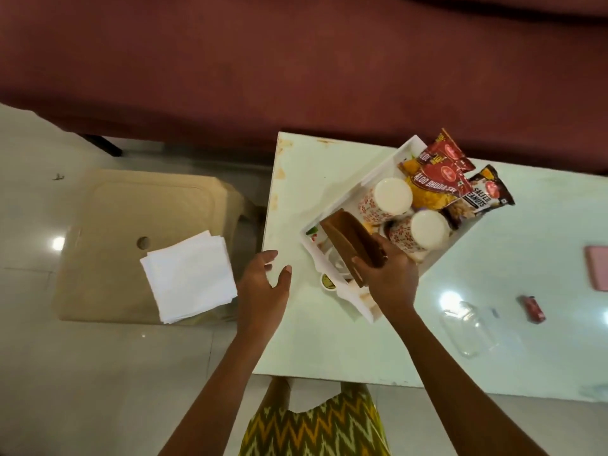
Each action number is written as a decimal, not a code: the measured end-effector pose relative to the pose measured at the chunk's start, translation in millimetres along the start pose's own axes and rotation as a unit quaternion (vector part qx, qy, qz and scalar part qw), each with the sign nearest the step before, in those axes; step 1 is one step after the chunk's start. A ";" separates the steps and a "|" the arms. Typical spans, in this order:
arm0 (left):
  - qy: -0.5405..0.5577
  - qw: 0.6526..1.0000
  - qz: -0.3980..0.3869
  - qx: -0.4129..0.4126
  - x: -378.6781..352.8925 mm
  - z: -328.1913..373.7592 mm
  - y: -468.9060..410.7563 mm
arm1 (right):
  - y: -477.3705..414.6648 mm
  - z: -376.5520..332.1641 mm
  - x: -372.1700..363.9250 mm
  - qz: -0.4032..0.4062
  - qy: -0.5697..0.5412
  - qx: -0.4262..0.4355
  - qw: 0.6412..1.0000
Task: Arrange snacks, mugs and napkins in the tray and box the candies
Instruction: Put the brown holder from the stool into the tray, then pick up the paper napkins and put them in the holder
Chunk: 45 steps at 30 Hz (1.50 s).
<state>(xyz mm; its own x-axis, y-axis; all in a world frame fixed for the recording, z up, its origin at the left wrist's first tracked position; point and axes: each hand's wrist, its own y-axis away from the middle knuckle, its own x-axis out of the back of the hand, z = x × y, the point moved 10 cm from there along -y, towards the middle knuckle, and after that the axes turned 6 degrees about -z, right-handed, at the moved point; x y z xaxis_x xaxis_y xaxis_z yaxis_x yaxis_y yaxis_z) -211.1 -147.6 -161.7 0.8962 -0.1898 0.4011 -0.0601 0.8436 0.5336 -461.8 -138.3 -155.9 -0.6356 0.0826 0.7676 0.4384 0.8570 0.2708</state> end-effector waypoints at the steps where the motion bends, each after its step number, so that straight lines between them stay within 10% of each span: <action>1: 0.002 1.000 0.003 -0.002 -0.7 -0.4 -0.6 | -4.4 3.9 -3.5 -0.007 0.018 0.008 1.000; 17: -0.012 1.000 0.023 0.010 -8.8 -19.7 6.2 | -24.5 23.0 -34.3 -0.092 0.114 0.034 0.989; 24: 0.031 0.999 0.034 0.024 10.4 -26.5 10.3 | 23.2 -64.1 -35.0 -0.018 0.084 0.181 0.980; 35: -0.019 0.967 0.240 0.084 120.2 -92.1 10.5 | 53.9 -97.8 -203.5 -0.349 -0.125 -0.040 0.928; 45: -0.080 0.961 0.211 0.159 150.5 -150.8 -26.6 | 53.8 -104.9 -273.1 -0.381 -0.102 -0.090 0.915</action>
<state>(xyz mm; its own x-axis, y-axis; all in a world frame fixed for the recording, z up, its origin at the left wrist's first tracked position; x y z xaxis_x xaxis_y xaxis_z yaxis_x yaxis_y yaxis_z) -8.4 -122.9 -227.8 0.6858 0.0395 0.7267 -0.5567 0.6716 0.4889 -198.0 -168.2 -290.0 -0.8975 -0.3947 0.1968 -0.0956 0.6098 0.7868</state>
